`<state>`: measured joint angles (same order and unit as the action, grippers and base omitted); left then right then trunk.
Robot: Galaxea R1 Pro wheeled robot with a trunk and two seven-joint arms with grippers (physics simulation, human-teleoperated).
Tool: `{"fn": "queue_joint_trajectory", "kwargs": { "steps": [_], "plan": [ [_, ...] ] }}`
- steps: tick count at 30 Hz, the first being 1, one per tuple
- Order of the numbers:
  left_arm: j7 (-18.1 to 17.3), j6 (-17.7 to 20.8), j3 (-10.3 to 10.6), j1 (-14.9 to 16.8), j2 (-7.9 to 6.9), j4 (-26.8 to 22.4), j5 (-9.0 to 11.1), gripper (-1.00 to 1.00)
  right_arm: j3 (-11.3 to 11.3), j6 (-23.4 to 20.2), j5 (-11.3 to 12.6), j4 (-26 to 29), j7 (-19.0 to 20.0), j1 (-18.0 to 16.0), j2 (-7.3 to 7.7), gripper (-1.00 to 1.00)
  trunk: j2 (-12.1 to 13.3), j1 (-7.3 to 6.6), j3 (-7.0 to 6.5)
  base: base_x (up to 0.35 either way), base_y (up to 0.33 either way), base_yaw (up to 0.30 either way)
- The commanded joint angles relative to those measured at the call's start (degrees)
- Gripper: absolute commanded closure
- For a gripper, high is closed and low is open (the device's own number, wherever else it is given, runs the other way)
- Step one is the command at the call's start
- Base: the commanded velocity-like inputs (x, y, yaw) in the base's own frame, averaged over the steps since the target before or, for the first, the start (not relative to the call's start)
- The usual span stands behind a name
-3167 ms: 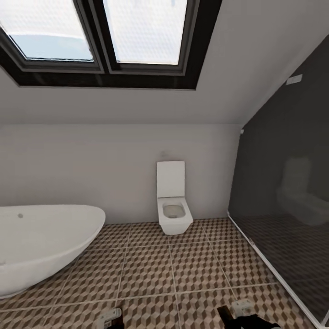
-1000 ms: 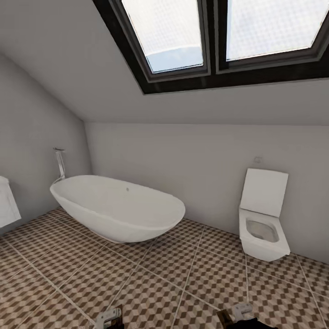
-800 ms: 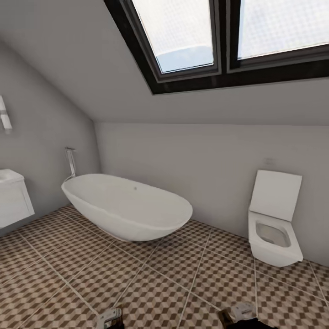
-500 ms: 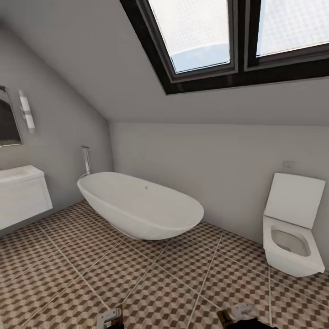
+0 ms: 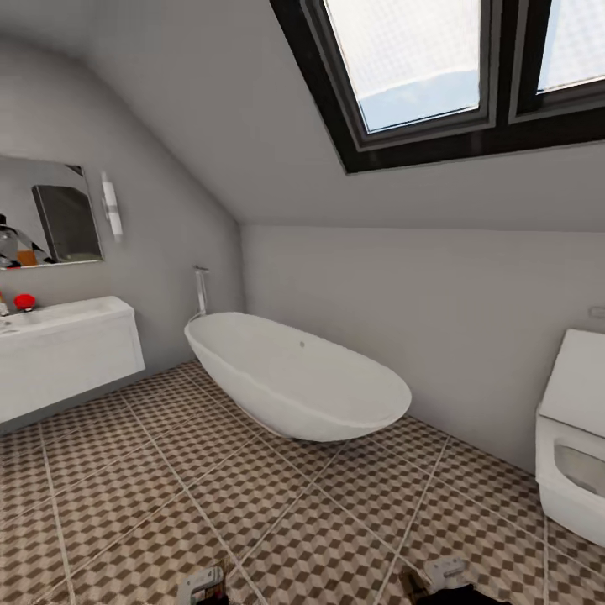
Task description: Take the four mousetraps from the cabinet in the bathroom and place them on the bathroom floor. Make sure all four end up on the same floor surface, and ensure that at least two of them are either under or directly next to the same bathroom sink.
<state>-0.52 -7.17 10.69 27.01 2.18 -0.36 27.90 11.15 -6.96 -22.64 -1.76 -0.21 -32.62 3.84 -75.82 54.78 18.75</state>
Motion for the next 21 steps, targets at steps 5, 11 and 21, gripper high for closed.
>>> {"fn": "queue_joint_trajectory", "kwargs": {
  "steps": [5,11,21],
  "plan": [
    [0.0,-0.2,0.5,0.1,0.02,0.1,0.5,1.0,0.5,-0.1,-0.5,-0.1,-0.1,-0.1,0.02,1.0,0.0,0.0,0.07,0.0,0.0,0.287],
    [0.0,-0.2,0.5,0.1,0.02,0.1,0.5,1.0,0.5,-0.1,-0.5,-0.1,-0.1,-0.1,0.02,1.0,0.0,0.0,0.07,0.0,0.0,0.288],
    [0.0,-0.2,0.5,0.1,0.02,0.1,0.3,1.0,0.5,-0.1,-0.5,-0.1,-0.1,-0.1,0.02,1.0,0.0,0.0,0.07,0.0,0.0,0.289]
  ]
}}
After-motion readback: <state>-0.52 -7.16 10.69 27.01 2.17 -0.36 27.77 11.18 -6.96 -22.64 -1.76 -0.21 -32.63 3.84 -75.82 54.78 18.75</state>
